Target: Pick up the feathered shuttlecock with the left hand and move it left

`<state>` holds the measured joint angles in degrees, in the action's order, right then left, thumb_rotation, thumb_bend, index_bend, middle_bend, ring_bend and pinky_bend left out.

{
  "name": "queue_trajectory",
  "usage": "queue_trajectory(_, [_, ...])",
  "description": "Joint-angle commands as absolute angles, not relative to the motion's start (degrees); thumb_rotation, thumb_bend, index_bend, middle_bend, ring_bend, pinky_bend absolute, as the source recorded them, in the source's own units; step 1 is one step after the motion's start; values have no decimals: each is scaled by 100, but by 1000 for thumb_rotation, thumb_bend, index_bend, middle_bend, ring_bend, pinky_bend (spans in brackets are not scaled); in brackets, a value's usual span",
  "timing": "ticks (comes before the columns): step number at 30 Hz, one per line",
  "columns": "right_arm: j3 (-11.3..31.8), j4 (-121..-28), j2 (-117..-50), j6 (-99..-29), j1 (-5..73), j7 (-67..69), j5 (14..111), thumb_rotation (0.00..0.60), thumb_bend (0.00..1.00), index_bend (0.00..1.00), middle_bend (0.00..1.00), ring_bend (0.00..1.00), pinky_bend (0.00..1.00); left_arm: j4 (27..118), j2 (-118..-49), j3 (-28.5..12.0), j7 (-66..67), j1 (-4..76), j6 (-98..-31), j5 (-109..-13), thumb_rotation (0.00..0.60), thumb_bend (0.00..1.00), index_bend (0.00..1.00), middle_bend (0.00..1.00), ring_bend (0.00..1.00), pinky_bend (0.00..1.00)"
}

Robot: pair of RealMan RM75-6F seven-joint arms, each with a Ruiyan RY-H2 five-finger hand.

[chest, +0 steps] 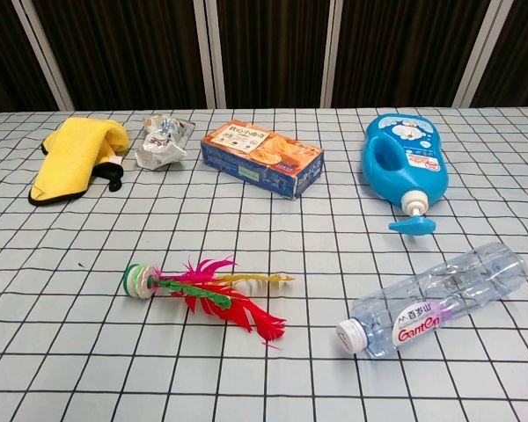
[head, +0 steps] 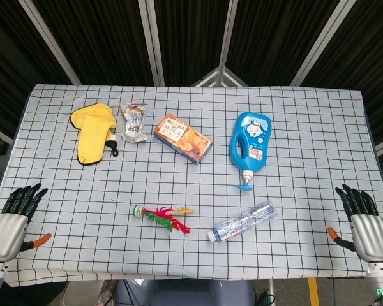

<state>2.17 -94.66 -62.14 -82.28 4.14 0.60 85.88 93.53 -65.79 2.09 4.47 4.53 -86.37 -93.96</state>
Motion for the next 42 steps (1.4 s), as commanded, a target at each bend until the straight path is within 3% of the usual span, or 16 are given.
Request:
queue_trajectory(1, [214, -9465, -6218, -8224, 417, 52, 8598, 600, 334, 0, 0, 0, 0, 9354, -6577, 209, 442, 450, -8648, -9401, 600, 16, 0, 0, 0, 0])
queue_trajectory(13, [208, -9488, -6214, -8235, 412, 53, 8605, 600, 334, 0, 0, 0, 0, 9335, -6552, 258, 447, 467, -8621, -9489, 600, 25, 0, 0, 0, 0])
queue_trajectory(19, [225, -9501, -6220, -8214, 417, 75, 8555, 600, 335, 0, 0, 0, 0, 9298, -6578, 258, 626, 659, -8489, -9771, 600, 105, 5, 0, 0, 0])
queue_trajectory(28, [216, -9511, -6208, -8227, 414, 107, 8588, 600, 333, 0, 0, 0, 0, 9924, -6845, 62, 1527, 1274, -7739, -10018, 600, 292, 305, 0, 0, 0])
queue_trajectory(35, [230, -9508, -6201, -8214, 415, 157, 8550, 600, 334, 0, 0, 0, 0, 10270, -7481, -161, 2383, 1852, -6775, -9761, 600, 351, 361, 15, 0, 0])
queue_trajectory(42, [234, -9511, -6194, -8213, 411, 183, 8534, 600, 334, 0, 0, 0, 0, 10254, -8185, -260, 3026, 2166, -6220, -9423, 600, 366, 376, 23, 0, 0])
